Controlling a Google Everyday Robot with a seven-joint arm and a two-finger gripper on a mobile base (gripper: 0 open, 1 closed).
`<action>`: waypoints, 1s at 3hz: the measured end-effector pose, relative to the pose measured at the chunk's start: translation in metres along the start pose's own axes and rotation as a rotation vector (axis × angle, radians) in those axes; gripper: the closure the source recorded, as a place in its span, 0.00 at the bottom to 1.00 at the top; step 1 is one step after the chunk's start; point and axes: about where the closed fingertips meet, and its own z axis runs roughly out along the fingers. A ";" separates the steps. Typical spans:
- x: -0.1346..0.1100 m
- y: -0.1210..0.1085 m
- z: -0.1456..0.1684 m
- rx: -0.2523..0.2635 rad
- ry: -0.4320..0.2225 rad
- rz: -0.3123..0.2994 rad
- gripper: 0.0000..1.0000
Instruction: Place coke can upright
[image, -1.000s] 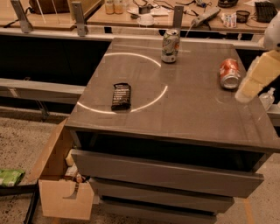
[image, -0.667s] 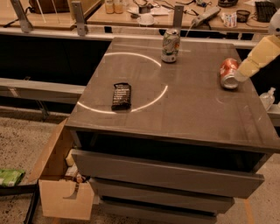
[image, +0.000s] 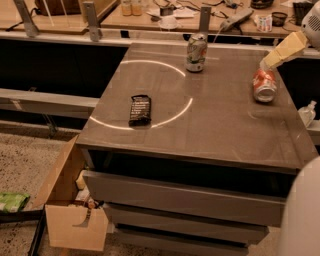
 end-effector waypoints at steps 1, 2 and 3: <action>-0.018 -0.014 0.028 0.006 -0.009 0.099 0.00; -0.026 -0.018 0.059 0.001 0.002 0.167 0.00; -0.029 -0.013 0.090 -0.021 0.030 0.212 0.00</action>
Offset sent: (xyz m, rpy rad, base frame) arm 0.1270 -0.0425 -0.0223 0.1070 0.0623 -0.2281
